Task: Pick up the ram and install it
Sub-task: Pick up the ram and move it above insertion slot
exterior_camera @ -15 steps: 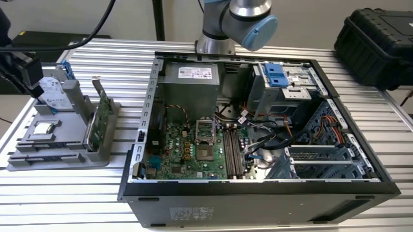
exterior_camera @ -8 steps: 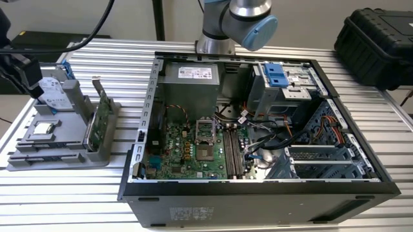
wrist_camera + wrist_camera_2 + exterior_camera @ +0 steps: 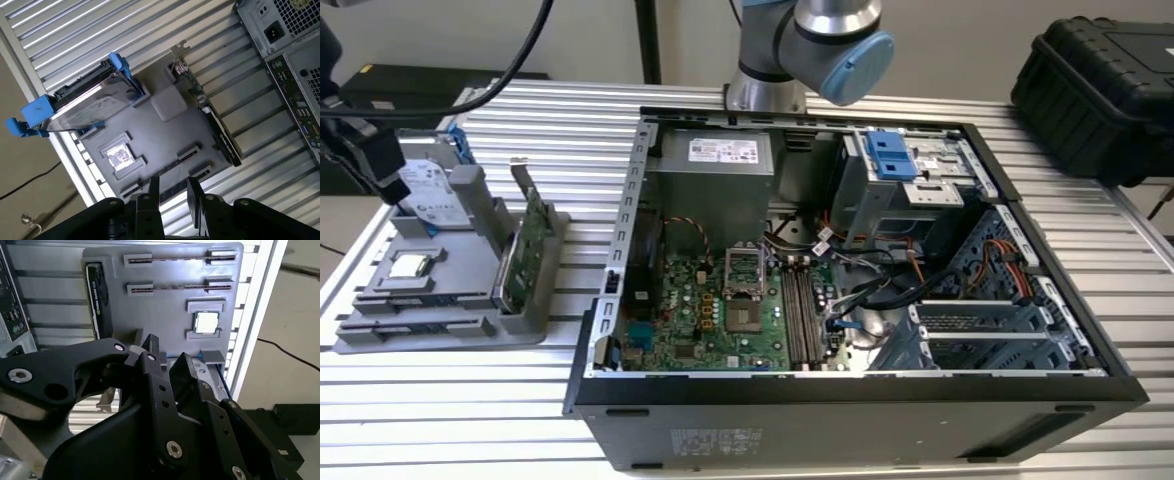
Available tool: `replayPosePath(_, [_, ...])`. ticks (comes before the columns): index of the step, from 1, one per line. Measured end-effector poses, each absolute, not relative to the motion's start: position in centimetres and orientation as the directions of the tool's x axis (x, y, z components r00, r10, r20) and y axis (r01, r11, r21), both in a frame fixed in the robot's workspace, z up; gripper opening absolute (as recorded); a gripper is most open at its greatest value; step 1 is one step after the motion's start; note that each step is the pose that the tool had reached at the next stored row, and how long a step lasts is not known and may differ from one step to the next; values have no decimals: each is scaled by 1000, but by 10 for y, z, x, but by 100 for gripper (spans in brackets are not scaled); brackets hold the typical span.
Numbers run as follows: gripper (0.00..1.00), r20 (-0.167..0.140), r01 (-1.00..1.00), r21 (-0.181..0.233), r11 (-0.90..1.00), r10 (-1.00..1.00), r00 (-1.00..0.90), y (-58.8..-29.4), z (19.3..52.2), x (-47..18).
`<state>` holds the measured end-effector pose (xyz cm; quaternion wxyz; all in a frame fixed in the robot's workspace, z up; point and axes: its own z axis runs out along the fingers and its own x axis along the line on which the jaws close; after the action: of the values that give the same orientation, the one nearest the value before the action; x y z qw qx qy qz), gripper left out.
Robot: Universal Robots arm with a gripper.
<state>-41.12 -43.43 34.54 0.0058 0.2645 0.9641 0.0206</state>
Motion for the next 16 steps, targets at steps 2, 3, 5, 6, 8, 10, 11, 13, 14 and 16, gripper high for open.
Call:
replayPosePath(2, [100, 0, 527, 42, 849, 527, -850, -434, 345, -411])
replayPosePath(3, [100, 1, 535, 42, 844, 536, -844, -434, 345, -411])
replayPosePath(5, [100, 1, 551, 41, 833, 552, -834, -434, 345, -411])
replayPosePath(6, [100, 1, 560, 41, 828, 560, -828, -434, 345, -411])
replayPosePath(8, [100, 2, 576, 40, 816, 577, -817, -434, 345, -411])
replayPosePath(10, [100, 3, 593, 39, 804, 593, -805, -434, 345, -411])
replayPosePath(11, [100, 3, 601, 39, 798, 602, -799, -434, 345, -411])
replayPosePath(13, [100, 3, 618, 38, 785, 618, -786, -434, 345, -411])
replayPosePath(14, [100, 4, 627, 38, 778, 627, -779, -434, 345, -411])
replayPosePath(16, [100, 4, 644, 37, 764, 645, -764, -434, 345, -411])
